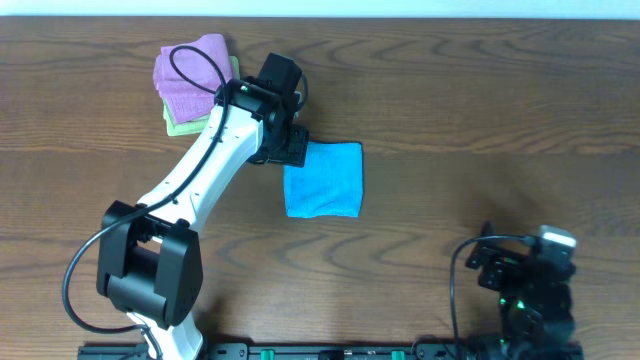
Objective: Fold the cloth
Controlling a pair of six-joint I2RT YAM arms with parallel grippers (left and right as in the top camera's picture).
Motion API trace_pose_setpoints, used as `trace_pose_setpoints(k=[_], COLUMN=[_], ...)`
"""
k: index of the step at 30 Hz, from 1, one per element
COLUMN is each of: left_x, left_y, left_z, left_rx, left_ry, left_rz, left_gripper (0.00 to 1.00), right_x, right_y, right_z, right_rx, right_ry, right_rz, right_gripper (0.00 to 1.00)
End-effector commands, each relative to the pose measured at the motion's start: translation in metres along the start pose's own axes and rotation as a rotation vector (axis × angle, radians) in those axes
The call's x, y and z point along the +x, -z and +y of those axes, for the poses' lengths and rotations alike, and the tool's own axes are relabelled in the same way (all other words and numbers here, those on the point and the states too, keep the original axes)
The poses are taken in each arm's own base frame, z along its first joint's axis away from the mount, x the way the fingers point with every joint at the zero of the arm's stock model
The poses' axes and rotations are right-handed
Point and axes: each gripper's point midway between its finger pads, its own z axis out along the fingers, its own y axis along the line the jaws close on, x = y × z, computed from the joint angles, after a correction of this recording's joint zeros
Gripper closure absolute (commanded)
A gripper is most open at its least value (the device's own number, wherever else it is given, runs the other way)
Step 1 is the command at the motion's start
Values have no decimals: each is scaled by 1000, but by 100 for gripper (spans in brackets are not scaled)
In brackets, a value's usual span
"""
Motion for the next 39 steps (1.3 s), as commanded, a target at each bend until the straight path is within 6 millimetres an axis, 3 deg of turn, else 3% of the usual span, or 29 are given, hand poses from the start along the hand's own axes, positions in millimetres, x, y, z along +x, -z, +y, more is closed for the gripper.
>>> trace_pose_setpoints(k=[1, 12, 23, 29, 33, 39], left_x=[-6, -7, -14, -14, -14, -16], left_y=[12, 12, 13, 13, 13, 13], left_z=[-1, -2, -3, -3, -3, -4], left_rx=[1, 3, 9, 9, 10, 12], left_ry=[2, 1, 3, 3, 2, 1], left_rz=[-35, -43, -68, -68, -69, -80], left_gripper=[36, 36, 36, 36, 36, 35], right_x=[21, 72, 83, 89, 94, 101], right_y=[-10, -28, -26, -24, -18, -10], right_z=[4, 1, -2, 19, 45, 63], right_rx=[-10, 5, 12, -113, -290, -399], right_ry=[39, 93, 110, 101, 295, 331], right_rz=[37, 155, 199, 231, 233, 246], right_gripper=[1, 1, 1, 1, 1, 1])
